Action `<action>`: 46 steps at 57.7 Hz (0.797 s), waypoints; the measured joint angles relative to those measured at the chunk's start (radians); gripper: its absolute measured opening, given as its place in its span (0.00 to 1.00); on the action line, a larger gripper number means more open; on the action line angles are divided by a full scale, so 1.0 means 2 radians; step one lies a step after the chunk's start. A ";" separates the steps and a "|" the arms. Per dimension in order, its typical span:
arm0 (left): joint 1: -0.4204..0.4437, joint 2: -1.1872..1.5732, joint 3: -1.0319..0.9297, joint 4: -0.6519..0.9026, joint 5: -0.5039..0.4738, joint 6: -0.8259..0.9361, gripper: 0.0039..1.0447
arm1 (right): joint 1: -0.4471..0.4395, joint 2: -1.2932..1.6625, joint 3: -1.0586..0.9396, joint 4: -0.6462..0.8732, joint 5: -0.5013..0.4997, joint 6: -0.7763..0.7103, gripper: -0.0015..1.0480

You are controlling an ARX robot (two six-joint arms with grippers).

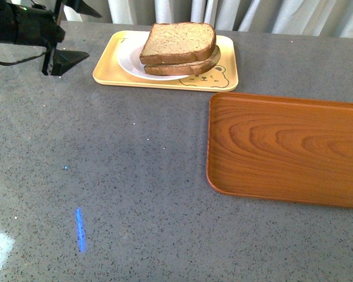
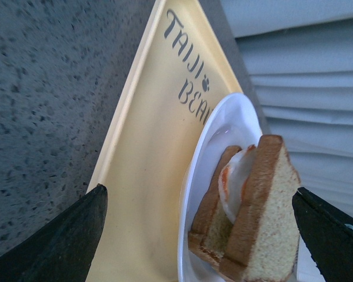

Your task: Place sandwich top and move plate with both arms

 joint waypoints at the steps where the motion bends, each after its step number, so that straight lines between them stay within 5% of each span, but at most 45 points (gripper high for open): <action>1: 0.001 -0.004 -0.006 0.004 0.000 -0.001 0.92 | 0.000 0.000 0.000 0.000 0.000 0.000 0.91; 11: 0.009 -0.091 -0.115 0.093 0.005 -0.006 0.92 | 0.000 0.000 0.000 0.000 0.000 0.000 0.91; 18: -0.012 -0.142 -0.228 0.270 -0.212 0.169 0.74 | 0.000 0.000 0.000 0.000 0.000 0.000 0.91; 24: -0.021 -0.195 -0.333 0.357 -0.308 0.337 0.57 | 0.000 0.000 0.000 0.000 0.000 0.000 0.91; 32: -0.021 -0.268 -0.444 0.397 -0.318 0.436 0.35 | 0.000 0.000 0.000 0.000 0.000 0.000 0.91; 44: -0.020 -0.356 -0.571 0.420 -0.319 0.469 0.01 | 0.000 0.000 0.000 0.000 0.000 0.000 0.91; 46: -0.020 -0.369 -0.587 0.422 -0.319 0.471 0.01 | 0.000 0.000 0.000 0.000 0.000 0.000 0.91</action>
